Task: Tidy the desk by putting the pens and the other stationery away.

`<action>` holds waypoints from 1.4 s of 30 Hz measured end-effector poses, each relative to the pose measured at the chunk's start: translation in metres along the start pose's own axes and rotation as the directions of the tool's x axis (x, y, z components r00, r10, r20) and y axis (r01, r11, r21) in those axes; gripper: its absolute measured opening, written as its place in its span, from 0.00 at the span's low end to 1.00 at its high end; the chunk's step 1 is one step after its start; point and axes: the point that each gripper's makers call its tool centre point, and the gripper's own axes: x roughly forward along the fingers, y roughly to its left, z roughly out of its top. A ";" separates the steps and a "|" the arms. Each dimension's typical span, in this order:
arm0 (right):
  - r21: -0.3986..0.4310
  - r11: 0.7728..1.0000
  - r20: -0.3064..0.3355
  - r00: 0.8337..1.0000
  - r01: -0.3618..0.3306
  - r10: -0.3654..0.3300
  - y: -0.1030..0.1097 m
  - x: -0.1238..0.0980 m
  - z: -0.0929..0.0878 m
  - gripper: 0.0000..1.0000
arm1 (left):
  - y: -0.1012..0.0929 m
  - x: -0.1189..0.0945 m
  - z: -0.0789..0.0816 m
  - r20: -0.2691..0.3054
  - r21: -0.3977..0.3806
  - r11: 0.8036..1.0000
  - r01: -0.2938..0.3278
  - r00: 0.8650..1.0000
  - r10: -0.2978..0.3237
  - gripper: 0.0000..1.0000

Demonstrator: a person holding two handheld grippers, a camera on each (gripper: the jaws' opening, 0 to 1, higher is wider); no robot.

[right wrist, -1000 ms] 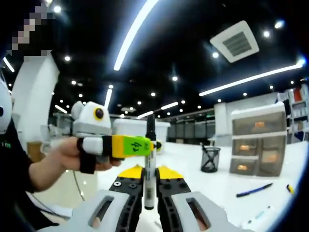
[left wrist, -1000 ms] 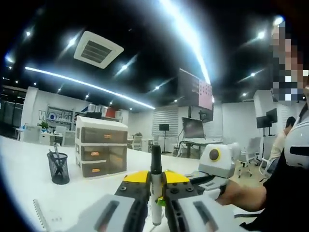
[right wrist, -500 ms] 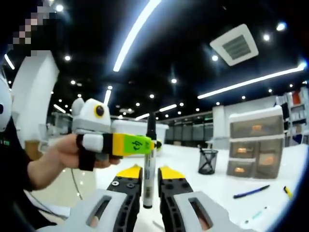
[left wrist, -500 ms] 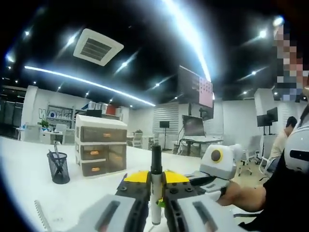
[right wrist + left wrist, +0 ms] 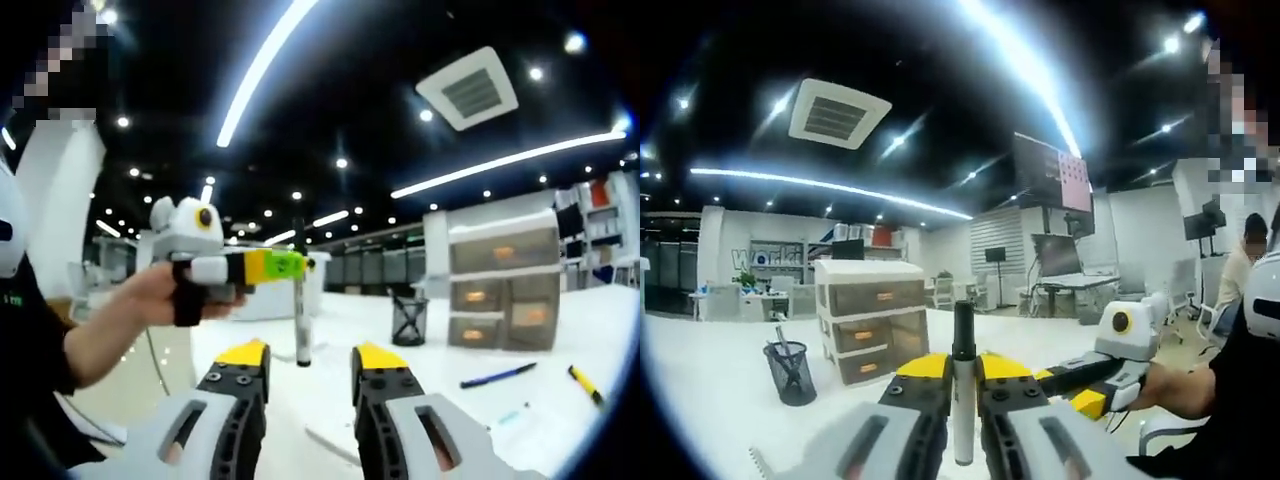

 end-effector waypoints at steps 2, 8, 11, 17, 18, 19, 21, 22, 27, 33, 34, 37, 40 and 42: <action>0.004 1.000 -0.011 1.000 0.021 -0.021 -0.005 -0.009 -0.004 0.33 | 0.007 0.002 0.000 -0.001 0.011 1.000 -0.013 1.000 0.013 0.10; -0.012 0.998 -0.056 0.996 0.067 -0.067 -0.013 -0.028 -0.009 0.42 | 0.026 0.005 -0.003 0.009 -0.088 0.995 -0.037 0.999 0.038 0.10; -0.010 0.997 -0.062 0.995 0.078 -0.079 -0.014 -0.036 -0.007 0.46 | 0.034 0.006 -0.002 0.017 -0.076 0.995 -0.062 0.998 0.063 0.10; -0.006 0.994 -0.074 0.991 0.110 -0.110 -0.018 -0.054 -0.006 0.51 | 0.053 0.014 0.003 0.020 -0.052 0.994 -0.098 0.995 0.099 0.10; -0.003 0.993 -0.076 0.991 0.115 -0.115 -0.018 -0.057 -0.006 0.52 | 0.055 0.015 0.003 0.018 -0.050 0.993 -0.105 0.994 0.106 0.10; 0.001 0.992 -0.079 0.989 0.123 -0.122 -0.019 -0.061 -0.007 0.52 | 0.056 0.016 0.003 0.017 -0.050 0.993 -0.107 0.994 0.108 0.10; 0.004 0.991 -0.082 0.988 0.133 -0.132 -0.021 -0.066 -0.008 0.52 | 0.060 0.019 0.004 0.024 -0.052 0.993 -0.108 0.994 0.109 0.10; 0.004 0.990 -0.083 0.987 0.139 -0.138 -0.021 -0.068 -0.009 0.52 | 0.061 0.021 0.003 0.022 -0.056 0.992 -0.110 0.994 0.111 0.10; 0.011 0.987 -0.091 0.983 0.159 -0.158 -0.023 -0.079 -0.011 0.53 | 0.073 0.027 0.007 0.025 -0.035 0.989 -0.140 0.990 0.141 0.10; 0.003 0.986 -0.104 0.980 0.169 -0.168 -0.021 -0.089 -0.011 0.56 | 0.095 0.034 0.017 0.046 0.010 0.978 -0.207 0.977 0.206 0.10; 0.003 0.986 -0.106 0.980 0.169 -0.168 -0.021 -0.090 -0.011 0.57 | 0.097 0.036 0.018 0.047 0.011 0.978 -0.209 0.977 0.208 0.10; 0.007 0.985 -0.111 0.979 0.172 -0.170 -0.020 -0.095 -0.011 0.59 | 0.102 0.043 0.015 0.050 0.002 0.979 -0.202 0.978 0.201 0.10; 0.000 0.984 -0.117 0.978 0.176 -0.175 -0.019 -0.100 -0.011 0.60 | 0.110 0.050 0.010 0.041 -0.020 0.980 -0.200 0.979 0.200 0.10; -0.005 0.984 -0.118 0.977 0.179 -0.178 -0.019 -0.103 -0.010 0.61 | 0.115 0.053 0.011 0.040 -0.026 0.979 -0.200 0.979 0.201 0.10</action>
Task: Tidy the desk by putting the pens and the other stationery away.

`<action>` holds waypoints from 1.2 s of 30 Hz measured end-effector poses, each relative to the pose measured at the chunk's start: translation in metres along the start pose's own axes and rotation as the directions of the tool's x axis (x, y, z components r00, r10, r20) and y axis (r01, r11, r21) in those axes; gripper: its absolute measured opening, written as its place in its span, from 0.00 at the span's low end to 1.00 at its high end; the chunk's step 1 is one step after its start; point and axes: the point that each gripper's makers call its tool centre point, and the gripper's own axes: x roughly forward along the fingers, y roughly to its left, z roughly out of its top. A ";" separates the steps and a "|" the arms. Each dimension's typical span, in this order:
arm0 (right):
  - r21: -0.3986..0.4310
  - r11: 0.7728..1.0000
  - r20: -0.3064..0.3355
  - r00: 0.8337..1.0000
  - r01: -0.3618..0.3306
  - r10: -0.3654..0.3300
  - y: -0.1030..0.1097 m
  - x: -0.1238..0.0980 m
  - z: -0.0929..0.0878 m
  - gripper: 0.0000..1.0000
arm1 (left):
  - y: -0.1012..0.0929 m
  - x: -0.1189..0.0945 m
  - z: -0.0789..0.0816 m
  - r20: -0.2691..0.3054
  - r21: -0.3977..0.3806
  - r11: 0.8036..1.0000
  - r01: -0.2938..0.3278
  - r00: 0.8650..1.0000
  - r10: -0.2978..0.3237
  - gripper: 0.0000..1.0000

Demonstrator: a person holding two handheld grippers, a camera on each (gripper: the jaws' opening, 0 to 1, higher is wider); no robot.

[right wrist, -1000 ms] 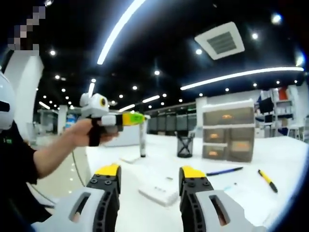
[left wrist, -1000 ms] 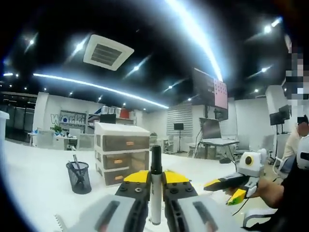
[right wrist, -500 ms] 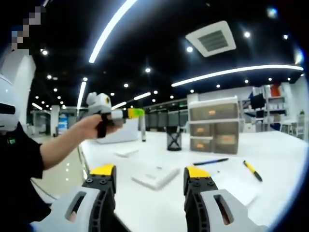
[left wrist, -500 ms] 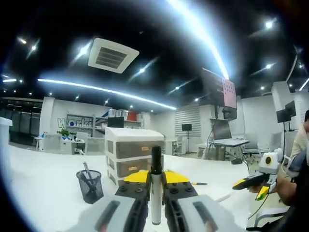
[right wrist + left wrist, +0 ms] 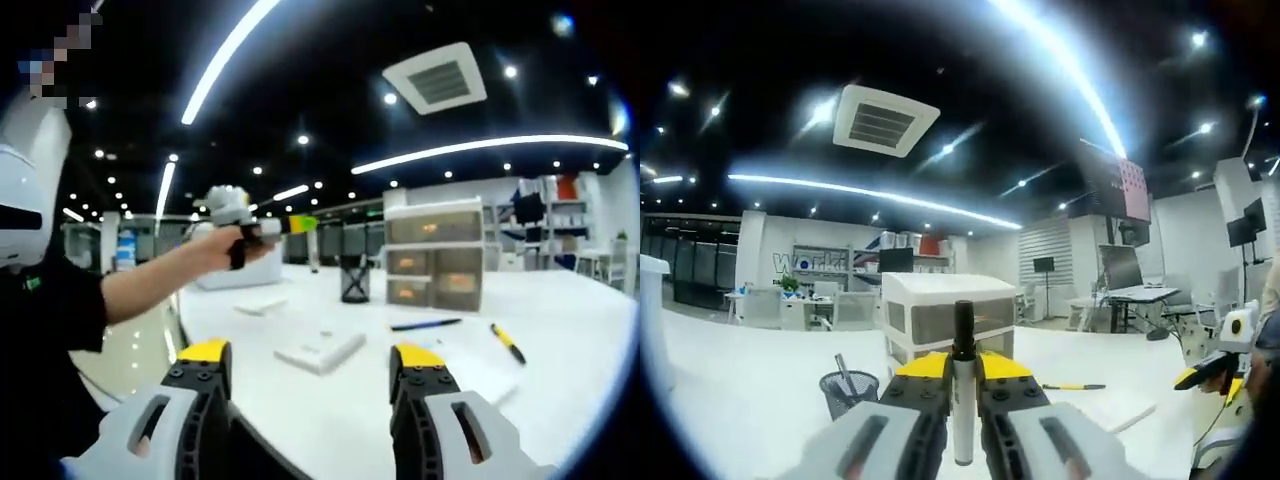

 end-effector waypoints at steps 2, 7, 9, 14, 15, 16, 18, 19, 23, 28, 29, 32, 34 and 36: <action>-0.001 1.000 -0.002 1.000 0.004 -0.004 -0.001 -0.003 -0.001 0.61 | 0.003 0.004 0.001 0.000 0.009 1.000 -0.005 1.000 0.005 0.10; -0.011 1.000 -0.020 1.000 0.013 -0.013 -0.004 -0.007 -0.007 0.61 | 0.013 0.017 0.003 -0.007 0.023 1.000 -0.017 1.000 0.017 0.10; -0.010 1.000 -0.023 1.000 0.015 -0.015 -0.006 -0.008 -0.008 0.61 | 0.020 0.023 0.005 -0.006 0.033 0.999 -0.024 1.000 0.024 0.10; -0.001 1.000 -0.023 1.000 0.021 -0.021 -0.008 -0.012 -0.009 0.61 | 0.039 0.036 0.010 0.013 0.038 0.998 -0.057 0.998 0.057 0.10; -0.001 1.000 -0.022 1.000 0.022 -0.022 -0.008 -0.013 -0.009 0.61 | 0.042 0.039 0.010 0.015 0.036 0.997 -0.062 0.998 0.061 0.10; 0.000 1.000 -0.021 1.000 0.022 -0.022 -0.008 -0.014 -0.009 0.61 | 0.047 0.042 0.011 0.020 0.040 0.997 -0.072 0.997 0.071 0.10; 0.002 1.000 -0.022 0.999 0.025 -0.025 -0.009 -0.015 -0.010 0.61 | 0.054 0.046 0.014 0.029 0.039 0.996 -0.085 0.996 0.084 0.10; 0.001 1.000 -0.024 0.999 0.027 -0.027 -0.010 -0.016 -0.010 0.61 | 0.055 0.047 0.015 0.031 0.034 0.995 -0.089 0.996 0.088 0.10; 0.005 0.999 -0.035 0.999 0.042 -0.042 -0.014 -0.020 -0.014 0.62 | 0.061 0.055 0.018 0.038 0.025 0.995 -0.097 0.995 0.096 0.10; 0.016 0.998 -0.046 0.997 0.059 -0.058 -0.017 -0.029 -0.015 0.62 | 0.069 0.066 0.015 0.025 0.031 0.994 -0.105 0.994 0.105 0.10; 0.018 0.998 -0.046 0.997 0.061 -0.060 -0.017 -0.030 -0.014 0.62 | 0.072 0.068 0.014 0.022 0.033 0.993 -0.109 0.994 0.108 0.10; 0.016 0.998 -0.048 0.997 0.066 -0.065 -0.017 -0.033 -0.012 0.62 | 0.078 0.073 0.011 0.016 0.038 0.992 -0.118 0.993 0.118 0.10; 0.010 0.998 -0.053 0.996 0.068 -0.068 -0.016 -0.035 -0.012 0.63 | 0.087 0.076 0.011 0.033 0.021 0.990 -0.142 0.989 0.141 0.10; 0.009 0.998 -0.059 0.996 0.069 -0.069 -0.017 -0.036 -0.013 0.63 | 0.091 0.080 0.007 0.028 0.017 0.989 -0.147 0.989 0.147 0.10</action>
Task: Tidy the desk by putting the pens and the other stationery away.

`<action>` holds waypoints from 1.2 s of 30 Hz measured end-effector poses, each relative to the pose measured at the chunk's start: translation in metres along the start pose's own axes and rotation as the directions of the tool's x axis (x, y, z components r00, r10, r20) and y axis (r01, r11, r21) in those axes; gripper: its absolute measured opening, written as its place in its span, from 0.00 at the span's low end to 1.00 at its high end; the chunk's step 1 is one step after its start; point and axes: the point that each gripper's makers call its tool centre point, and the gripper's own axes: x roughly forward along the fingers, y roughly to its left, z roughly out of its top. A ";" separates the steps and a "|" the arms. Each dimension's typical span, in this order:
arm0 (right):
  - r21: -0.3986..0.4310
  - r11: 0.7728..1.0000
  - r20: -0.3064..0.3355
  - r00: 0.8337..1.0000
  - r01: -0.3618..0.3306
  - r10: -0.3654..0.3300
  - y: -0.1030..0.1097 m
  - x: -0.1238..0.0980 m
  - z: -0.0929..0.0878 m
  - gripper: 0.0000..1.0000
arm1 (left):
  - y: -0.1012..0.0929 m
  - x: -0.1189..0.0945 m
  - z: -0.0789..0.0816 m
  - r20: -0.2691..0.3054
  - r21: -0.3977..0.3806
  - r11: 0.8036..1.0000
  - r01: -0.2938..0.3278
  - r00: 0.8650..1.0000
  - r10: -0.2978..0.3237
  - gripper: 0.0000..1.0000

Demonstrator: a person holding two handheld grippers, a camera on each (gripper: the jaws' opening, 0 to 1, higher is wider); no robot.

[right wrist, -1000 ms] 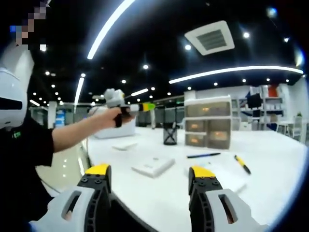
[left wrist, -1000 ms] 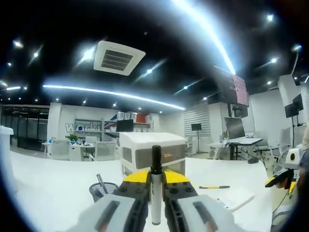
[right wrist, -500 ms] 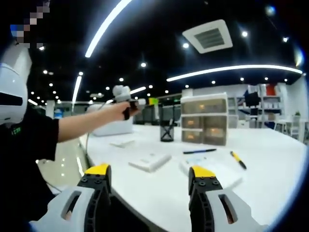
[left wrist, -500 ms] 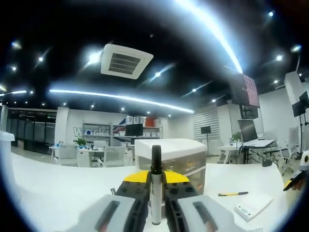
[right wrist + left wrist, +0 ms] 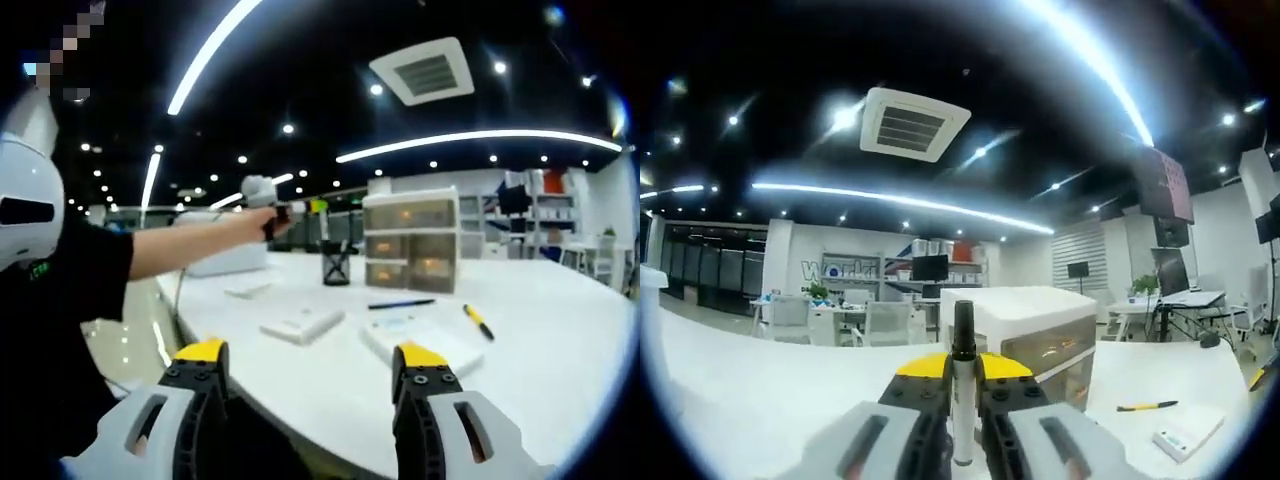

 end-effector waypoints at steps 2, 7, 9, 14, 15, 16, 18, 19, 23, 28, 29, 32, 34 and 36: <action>0.002 1.000 -0.007 1.000 0.001 -0.001 0.000 0.000 -0.002 0.63 | 0.003 0.003 -0.004 -0.007 0.021 1.000 -0.013 1.000 0.013 0.10; 0.001 1.000 -0.024 1.000 -0.008 0.008 0.002 0.001 -0.006 0.63 | 0.007 0.014 -0.007 0.001 0.034 0.999 -0.004 1.000 0.004 0.10; -0.011 1.000 -0.036 0.999 -0.014 0.013 0.004 0.002 -0.008 0.63 | 0.010 0.020 -0.008 -0.001 0.040 0.999 -0.006 1.000 0.006 0.10; -0.023 0.999 -0.049 0.998 -0.027 0.026 0.007 0.003 -0.010 0.63 | 0.020 0.032 -0.010 -0.009 0.050 0.999 -0.011 1.000 0.011 0.10; -0.028 0.999 -0.050 0.998 -0.030 0.028 0.008 0.002 -0.011 0.63 | 0.022 0.034 -0.010 -0.010 0.049 0.999 -0.014 1.000 0.014 0.10; -0.029 0.999 -0.051 0.998 -0.030 0.028 0.008 0.002 -0.011 0.63 | 0.025 0.034 -0.011 -0.011 0.050 0.999 -0.020 1.000 0.020 0.10; -0.028 0.999 -0.053 0.998 -0.029 0.027 0.007 0.001 -0.012 0.63 | 0.028 0.036 -0.013 -0.016 0.055 0.998 -0.022 1.000 0.023 0.10; -0.027 0.999 -0.052 0.998 -0.028 0.027 0.007 0.001 -0.012 0.62 | 0.029 0.036 -0.014 -0.017 0.055 0.998 -0.024 1.000 0.025 0.10; -0.029 0.999 -0.046 0.999 -0.025 0.024 0.006 0.000 -0.010 0.62 | 0.036 0.037 -0.020 -0.023 0.037 0.999 -0.032 0.999 0.033 0.10; -0.031 0.999 -0.042 0.999 -0.027 0.026 0.007 0.000 -0.009 0.61 | 0.040 0.036 -0.028 -0.033 0.029 0.999 -0.041 0.999 0.042 0.10; -0.031 0.999 -0.044 0.999 -0.029 0.027 0.007 0.001 -0.010 0.61 | 0.040 0.035 -0.030 -0.036 0.030 0.999 -0.043 0.998 0.044 0.10; -0.030 0.999 -0.047 0.999 -0.027 0.025 0.007 0.001 -0.011 0.61 | 0.042 0.035 -0.036 -0.049 0.029 0.999 -0.045 0.998 0.046 0.10; -0.030 0.999 -0.049 0.999 -0.023 0.021 0.006 0.001 -0.012 0.61 | 0.041 0.034 -0.039 -0.056 0.029 0.999 -0.044 0.997 0.046 0.10; -0.032 0.999 -0.050 0.999 -0.018 0.017 0.005 0.001 -0.012 0.60 | 0.039 0.033 -0.042 -0.066 0.032 0.999 -0.041 0.997 0.043 0.10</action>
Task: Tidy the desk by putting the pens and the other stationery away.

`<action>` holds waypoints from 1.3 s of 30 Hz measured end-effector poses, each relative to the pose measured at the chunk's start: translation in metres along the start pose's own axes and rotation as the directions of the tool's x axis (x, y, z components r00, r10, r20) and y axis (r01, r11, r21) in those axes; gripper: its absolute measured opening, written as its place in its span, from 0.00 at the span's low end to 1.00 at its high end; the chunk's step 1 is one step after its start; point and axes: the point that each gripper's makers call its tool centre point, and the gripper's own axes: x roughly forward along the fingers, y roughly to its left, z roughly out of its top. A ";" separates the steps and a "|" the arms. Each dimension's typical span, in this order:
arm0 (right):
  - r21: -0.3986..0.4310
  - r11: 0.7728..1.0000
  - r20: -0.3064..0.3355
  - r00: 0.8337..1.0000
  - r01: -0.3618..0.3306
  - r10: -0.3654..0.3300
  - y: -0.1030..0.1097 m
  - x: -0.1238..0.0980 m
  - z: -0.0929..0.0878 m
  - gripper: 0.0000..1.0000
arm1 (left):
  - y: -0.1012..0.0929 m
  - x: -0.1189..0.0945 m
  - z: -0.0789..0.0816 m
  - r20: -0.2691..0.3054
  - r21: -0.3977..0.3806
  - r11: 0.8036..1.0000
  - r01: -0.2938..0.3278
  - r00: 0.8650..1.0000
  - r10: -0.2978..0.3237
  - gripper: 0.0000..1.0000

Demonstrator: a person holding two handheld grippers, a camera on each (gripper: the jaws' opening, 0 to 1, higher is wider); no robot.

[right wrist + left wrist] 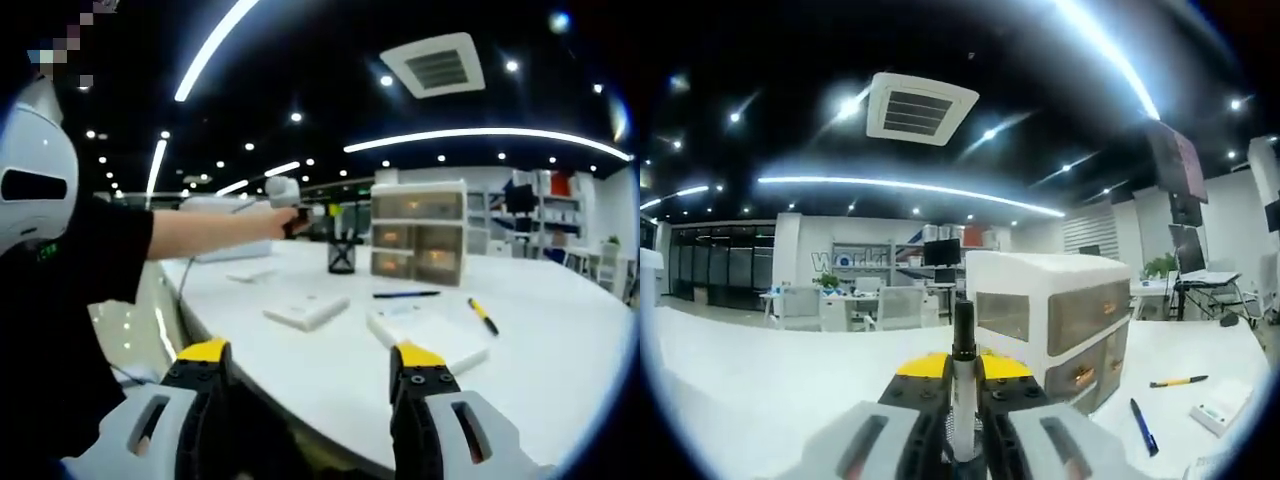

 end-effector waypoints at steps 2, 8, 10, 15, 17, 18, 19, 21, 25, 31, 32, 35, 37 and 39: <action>0.004 1.000 0.002 1.000 0.001 -0.001 0.000 0.000 0.000 0.60 | -0.005 -0.001 -0.006 -0.015 0.005 1.000 0.006 1.000 -0.006 0.10; 0.002 1.000 -0.008 1.000 -0.002 0.002 0.002 0.001 -0.003 0.60 | -0.009 -0.004 -0.015 -0.040 0.011 1.000 0.001 0.999 0.000 0.10; 0.002 1.000 -0.009 1.000 0.000 0.000 0.001 0.001 -0.003 0.59 | -0.009 -0.005 -0.017 -0.042 0.009 1.000 -0.003 0.999 0.003 0.10; 0.008 1.000 -0.006 1.000 0.003 -0.003 0.000 0.001 -0.003 0.59 | -0.011 -0.007 -0.020 -0.056 0.004 1.000 -0.006 0.998 0.006 0.11; 0.007 1.000 -0.006 1.000 0.002 -0.002 0.001 0.001 -0.003 0.59 | -0.012 -0.008 -0.020 -0.056 0.001 1.000 -0.008 0.998 0.008 0.11; 0.007 1.000 -0.005 1.000 0.000 0.000 0.002 0.002 -0.003 0.59 | -0.012 -0.008 -0.020 -0.058 0.001 1.000 -0.006 0.998 0.006 0.11; 0.007 1.000 -0.005 1.000 -0.002 0.002 0.002 0.002 -0.003 0.59 | -0.013 -0.009 -0.021 -0.063 0.003 1.000 -0.007 0.998 0.007 0.11; 0.007 1.000 -0.006 1.000 -0.004 0.004 0.003 0.002 -0.003 0.59 | -0.014 -0.010 -0.021 -0.061 0.008 1.000 -0.008 0.998 0.009 0.14; 0.008 1.000 -0.006 1.000 -0.008 0.008 0.004 0.003 -0.003 0.59 | -0.014 -0.012 -0.021 -0.072 0.023 1.000 -0.022 0.997 0.023 0.21; 0.007 1.000 -0.003 1.000 -0.011 0.011 0.006 0.003 -0.001 0.59 | -0.018 -0.019 -0.016 -0.063 0.050 0.998 -0.028 0.998 0.031 0.26; 0.007 1.000 -0.003 1.000 -0.012 0.012 0.007 0.003 -0.002 0.59 | -0.019 -0.021 -0.015 -0.060 0.049 0.999 -0.025 0.998 0.028 0.26; 0.007 1.000 -0.006 1.000 -0.015 0.015 0.008 0.004 -0.003 0.59 | -0.022 -0.025 -0.013 -0.066 0.033 0.999 -0.016 0.998 0.019 0.30; 0.006 1.000 -0.007 1.000 -0.018 0.018 0.009 0.004 -0.002 0.59 | -0.025 -0.028 -0.013 -0.066 0.023 1.000 -0.009 0.998 0.011 0.33; 0.005 1.000 -0.006 1.000 -0.022 0.022 0.011 0.005 -0.002 0.60 | -0.028 -0.032 -0.012 -0.062 0.022 1.000 -0.006 0.998 0.007 0.35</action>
